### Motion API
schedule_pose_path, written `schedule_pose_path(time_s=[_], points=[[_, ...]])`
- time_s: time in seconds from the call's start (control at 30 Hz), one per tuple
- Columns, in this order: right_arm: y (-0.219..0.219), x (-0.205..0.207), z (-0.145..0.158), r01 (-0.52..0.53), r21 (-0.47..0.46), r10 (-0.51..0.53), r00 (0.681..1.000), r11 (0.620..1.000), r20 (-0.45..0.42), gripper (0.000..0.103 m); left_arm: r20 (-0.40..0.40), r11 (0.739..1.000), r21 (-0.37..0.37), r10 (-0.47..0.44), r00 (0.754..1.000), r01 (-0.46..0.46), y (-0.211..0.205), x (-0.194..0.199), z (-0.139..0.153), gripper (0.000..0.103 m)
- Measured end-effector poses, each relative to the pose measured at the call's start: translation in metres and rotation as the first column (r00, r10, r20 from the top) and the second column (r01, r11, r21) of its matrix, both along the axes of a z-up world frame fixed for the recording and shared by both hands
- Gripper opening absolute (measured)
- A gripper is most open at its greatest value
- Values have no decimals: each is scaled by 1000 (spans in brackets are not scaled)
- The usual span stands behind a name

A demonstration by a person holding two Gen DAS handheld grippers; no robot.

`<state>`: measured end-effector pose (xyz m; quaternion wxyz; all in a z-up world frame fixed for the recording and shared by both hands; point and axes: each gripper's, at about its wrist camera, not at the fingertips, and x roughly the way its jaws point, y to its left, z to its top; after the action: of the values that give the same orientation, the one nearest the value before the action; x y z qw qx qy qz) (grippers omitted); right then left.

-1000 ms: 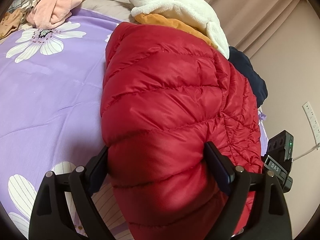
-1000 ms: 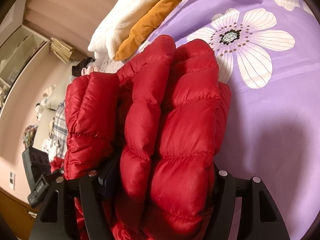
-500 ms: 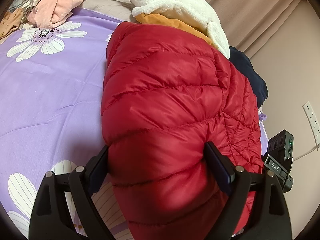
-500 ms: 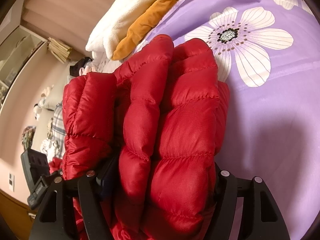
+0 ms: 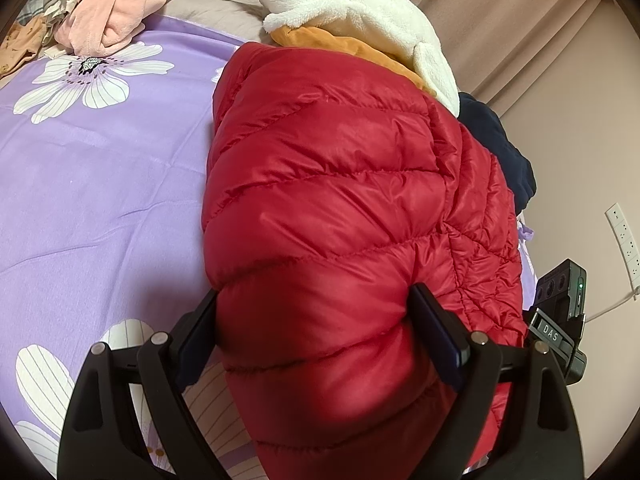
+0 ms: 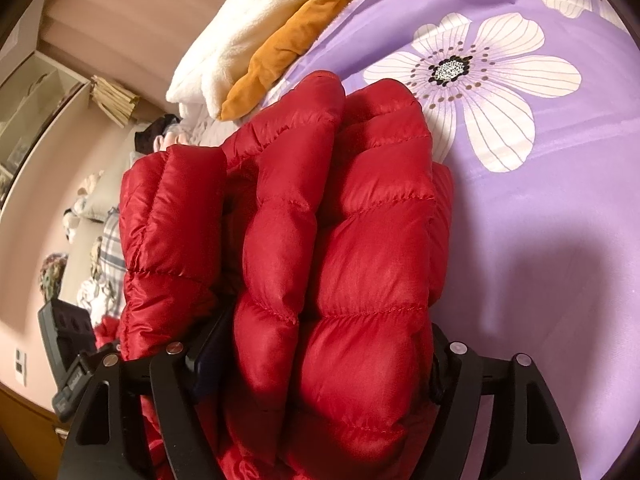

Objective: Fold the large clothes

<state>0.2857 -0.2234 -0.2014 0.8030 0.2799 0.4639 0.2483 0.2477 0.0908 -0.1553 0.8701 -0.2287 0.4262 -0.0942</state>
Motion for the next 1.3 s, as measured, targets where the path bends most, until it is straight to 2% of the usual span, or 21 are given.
schedule_pose_path(time_s=[1.3], points=[[0,1,-1,-7,7,7,1000,1000,-1,77,-1,1000,-2,0,1000,0,0,0,-1,91]])
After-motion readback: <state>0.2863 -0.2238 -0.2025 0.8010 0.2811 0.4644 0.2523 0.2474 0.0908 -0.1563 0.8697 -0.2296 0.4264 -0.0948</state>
